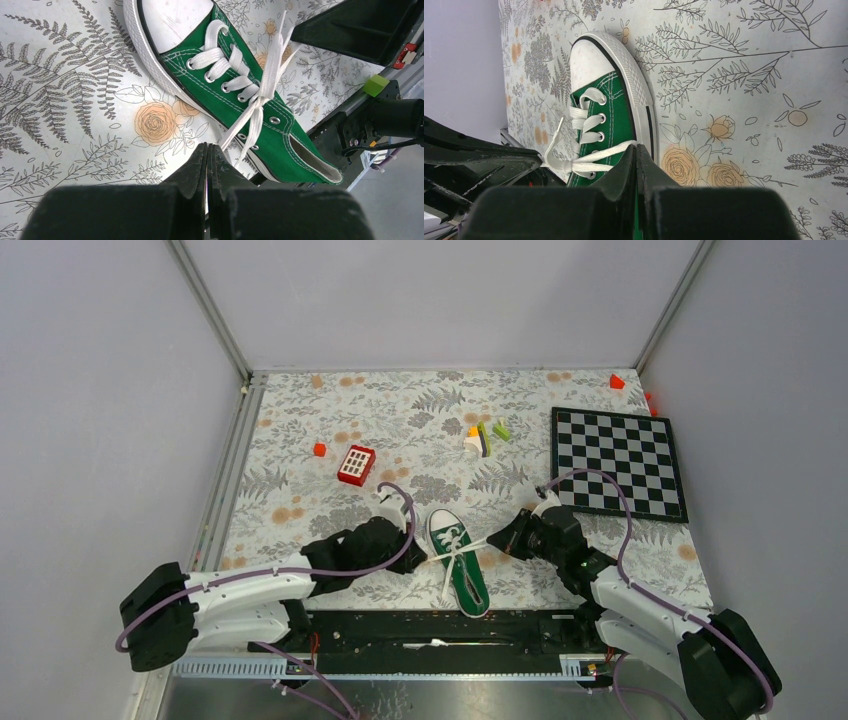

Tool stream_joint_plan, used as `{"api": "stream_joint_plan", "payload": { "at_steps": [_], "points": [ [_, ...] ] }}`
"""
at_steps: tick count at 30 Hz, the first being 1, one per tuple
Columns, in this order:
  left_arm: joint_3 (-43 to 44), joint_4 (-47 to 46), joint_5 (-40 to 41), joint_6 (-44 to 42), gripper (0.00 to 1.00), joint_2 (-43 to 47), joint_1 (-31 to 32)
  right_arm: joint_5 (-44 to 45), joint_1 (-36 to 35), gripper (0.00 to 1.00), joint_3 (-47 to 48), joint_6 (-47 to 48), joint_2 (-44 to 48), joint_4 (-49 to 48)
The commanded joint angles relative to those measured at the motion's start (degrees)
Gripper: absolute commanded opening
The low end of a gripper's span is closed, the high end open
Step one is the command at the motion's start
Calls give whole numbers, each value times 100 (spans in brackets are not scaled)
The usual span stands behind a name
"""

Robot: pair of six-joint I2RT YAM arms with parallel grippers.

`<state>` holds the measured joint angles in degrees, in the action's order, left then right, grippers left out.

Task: Tie the shoes
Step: Tie the shoelace on the shoe.

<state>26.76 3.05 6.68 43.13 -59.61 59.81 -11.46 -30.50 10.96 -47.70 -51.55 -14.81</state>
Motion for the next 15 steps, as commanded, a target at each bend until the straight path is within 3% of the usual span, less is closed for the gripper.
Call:
{"api": "stream_joint_plan", "payload": {
  "at_steps": [1,8,15],
  "points": [
    [-17,86,145,-112,0,185,-104,233,106,0,9,50,-28,13],
    [-83,106,79,-117,0,493,-136,171,106,0,2,8,-72,-11],
    [-213,-121,-48,-25,0,258,-145,134,106,0,-28,-23,-47,-38]
  ]
}}
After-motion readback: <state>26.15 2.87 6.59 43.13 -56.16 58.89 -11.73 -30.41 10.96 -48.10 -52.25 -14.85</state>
